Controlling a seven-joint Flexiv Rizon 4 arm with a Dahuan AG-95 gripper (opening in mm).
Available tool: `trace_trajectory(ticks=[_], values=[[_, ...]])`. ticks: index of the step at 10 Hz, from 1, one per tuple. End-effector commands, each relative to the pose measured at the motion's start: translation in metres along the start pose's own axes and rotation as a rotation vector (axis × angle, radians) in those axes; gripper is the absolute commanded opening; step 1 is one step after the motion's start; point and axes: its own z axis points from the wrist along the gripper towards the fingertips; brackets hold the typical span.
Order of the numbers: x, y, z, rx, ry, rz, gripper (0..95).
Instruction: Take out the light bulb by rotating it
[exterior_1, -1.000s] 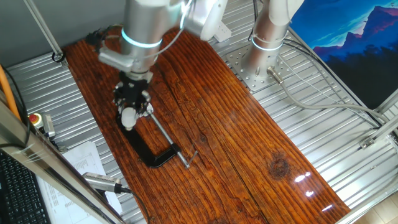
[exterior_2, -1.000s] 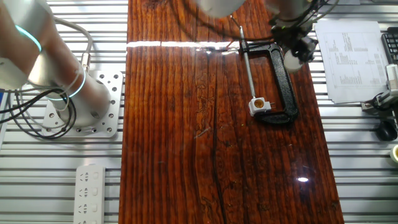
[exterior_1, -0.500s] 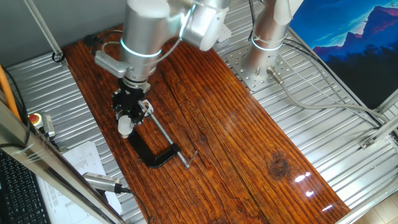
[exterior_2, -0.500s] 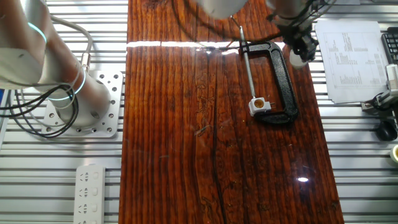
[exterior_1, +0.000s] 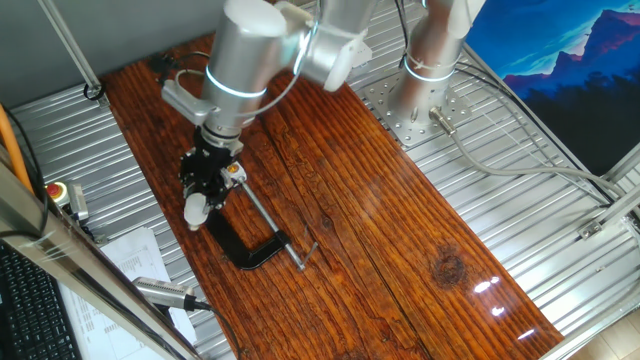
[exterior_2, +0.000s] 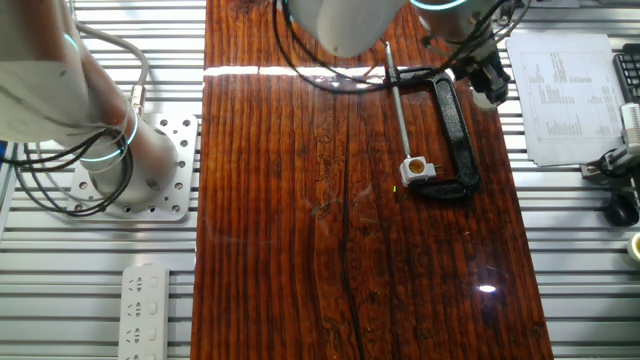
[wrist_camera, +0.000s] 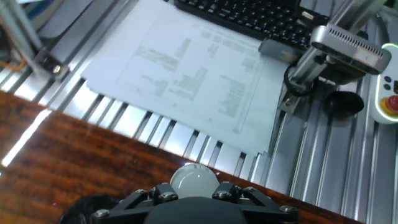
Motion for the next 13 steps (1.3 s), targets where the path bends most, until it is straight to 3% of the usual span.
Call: trace_trajectory(ticks=[1,5,9,11,12,13], values=[[0.0033,0.0040,0.0023,-0.008,0.073,-0.021,0.0],[0.0066,0.0037,0.0081,-0.012,0.066,0.028,0.0],[0.0079,0.0042,0.0105,0.000,0.059,-0.006,0.0],[0.0079,0.0042,0.0105,0.008,0.063,-0.028,38.0],[0.0079,0.0042,0.0105,0.004,0.058,-0.033,38.0],[0.0080,0.0042,0.0106,0.006,0.050,-0.034,76.0]])
